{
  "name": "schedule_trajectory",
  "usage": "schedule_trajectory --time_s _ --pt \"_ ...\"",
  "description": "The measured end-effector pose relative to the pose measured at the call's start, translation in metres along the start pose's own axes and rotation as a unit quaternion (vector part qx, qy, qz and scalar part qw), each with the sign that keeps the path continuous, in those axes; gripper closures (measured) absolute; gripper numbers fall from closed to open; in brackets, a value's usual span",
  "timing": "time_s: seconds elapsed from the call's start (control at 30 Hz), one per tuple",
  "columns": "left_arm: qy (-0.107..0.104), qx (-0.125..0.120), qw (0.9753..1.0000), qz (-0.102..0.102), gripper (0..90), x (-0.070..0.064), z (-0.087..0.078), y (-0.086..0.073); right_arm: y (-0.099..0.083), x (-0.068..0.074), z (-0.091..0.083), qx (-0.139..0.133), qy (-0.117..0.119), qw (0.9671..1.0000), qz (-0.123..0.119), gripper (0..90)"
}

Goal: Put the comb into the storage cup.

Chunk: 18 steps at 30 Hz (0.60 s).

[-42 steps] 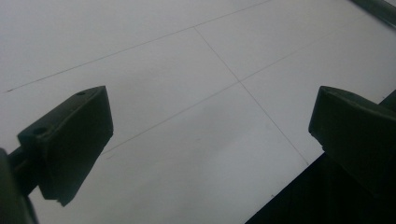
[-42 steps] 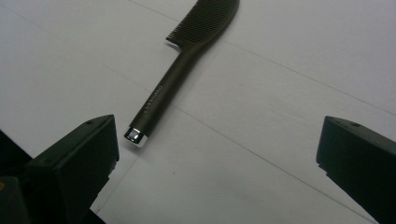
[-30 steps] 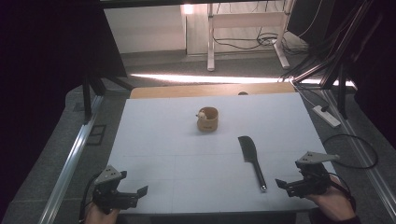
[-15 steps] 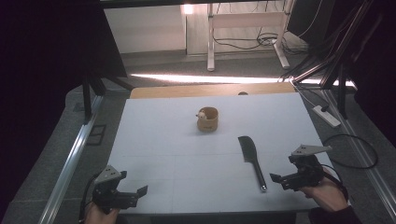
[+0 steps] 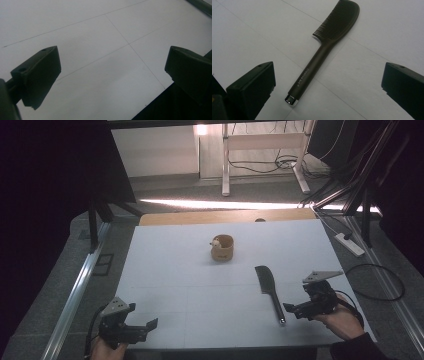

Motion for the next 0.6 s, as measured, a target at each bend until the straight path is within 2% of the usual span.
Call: schedule_trajectory --time_s 0.2,0.37,0.6 --pt "-0.001 0.000 1.0000 -0.001 1.3 0.000 0.000 0.000 0.010 0.005 0.008 0.020 -0.001 0.9998 -0.007 0.0" --pt "-0.001 0.001 1.0000 -0.001 1.3 0.000 0.000 0.000 0.016 0.007 0.012 0.022 0.009 0.9996 -0.013 0.0" --pt "-0.002 0.002 1.0000 -0.002 1.3 0.001 0.000 0.000 0.022 0.010 0.019 0.034 0.011 0.9991 -0.023 0.0"
Point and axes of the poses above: each handheld gripper's, and its own axes: z roughly forward along the jaws, y roughly out of its top, x roughly to its left, the point moved 1 cm from there along z, roughly forward along the jaws, and after that the axes turned 6 degrees about -y, right-handed, at the moved point
